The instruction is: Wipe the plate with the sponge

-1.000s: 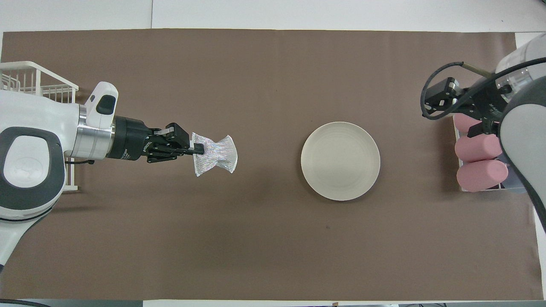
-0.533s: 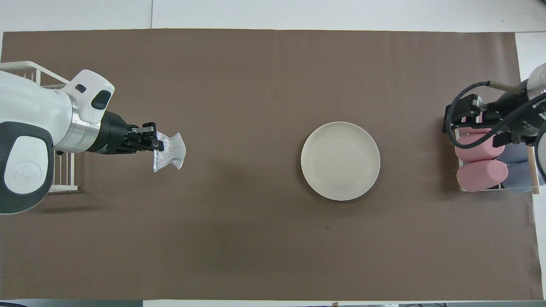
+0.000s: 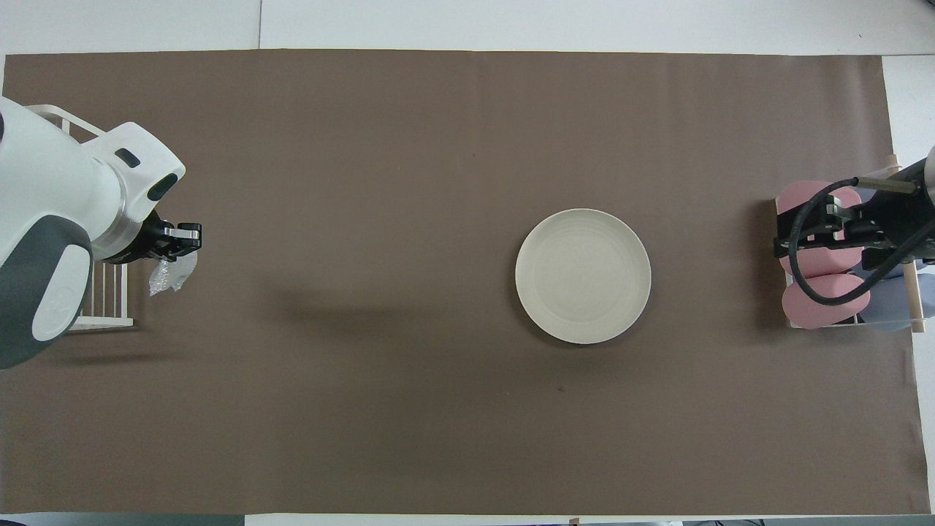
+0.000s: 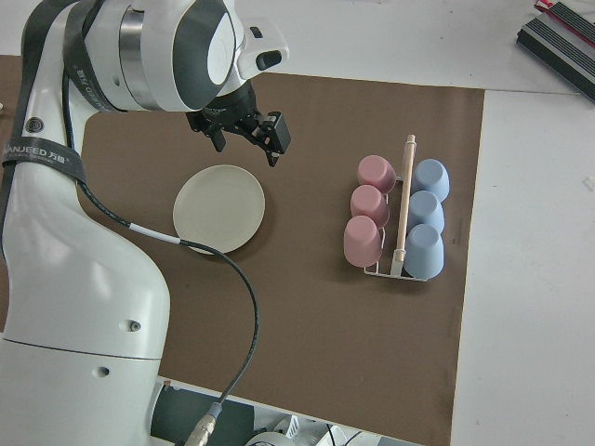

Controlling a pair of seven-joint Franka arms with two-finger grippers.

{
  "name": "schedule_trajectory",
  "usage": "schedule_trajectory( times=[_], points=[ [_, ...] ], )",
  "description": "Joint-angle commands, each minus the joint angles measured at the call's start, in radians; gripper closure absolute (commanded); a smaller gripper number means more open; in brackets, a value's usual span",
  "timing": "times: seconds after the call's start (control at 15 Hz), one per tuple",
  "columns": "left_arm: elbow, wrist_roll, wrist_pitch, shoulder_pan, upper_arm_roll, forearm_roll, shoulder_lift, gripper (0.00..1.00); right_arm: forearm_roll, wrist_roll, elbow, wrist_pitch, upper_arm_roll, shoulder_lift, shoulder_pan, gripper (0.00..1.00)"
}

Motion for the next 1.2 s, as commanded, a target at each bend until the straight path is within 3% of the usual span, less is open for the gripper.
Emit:
schedule_trajectory(
  times=[0.0,0.33,0.87,1.13],
  points=[
    [0.051,-0.015,-0.085,-0.025,0.0,0.166,0.018,1.0,-0.021,-0.122,-0.03,0.03,0.006,-0.027,-0.009,0.0],
    [0.192,-0.017,-0.253,-0.08,0.0,0.476,0.154,1.0,-0.03,-0.203,-0.012,0.02,-0.001,-0.021,-0.016,0.0],
    [0.185,-0.028,-0.223,-0.074,0.006,0.837,0.327,1.0,-0.031,-0.203,-0.03,0.027,-0.021,-0.021,-0.047,0.0],
    [0.188,-0.204,-0.214,-0.053,0.012,0.938,0.412,1.0,-0.03,-0.206,-0.046,0.063,-0.047,-0.017,-0.047,0.0]
  ],
)
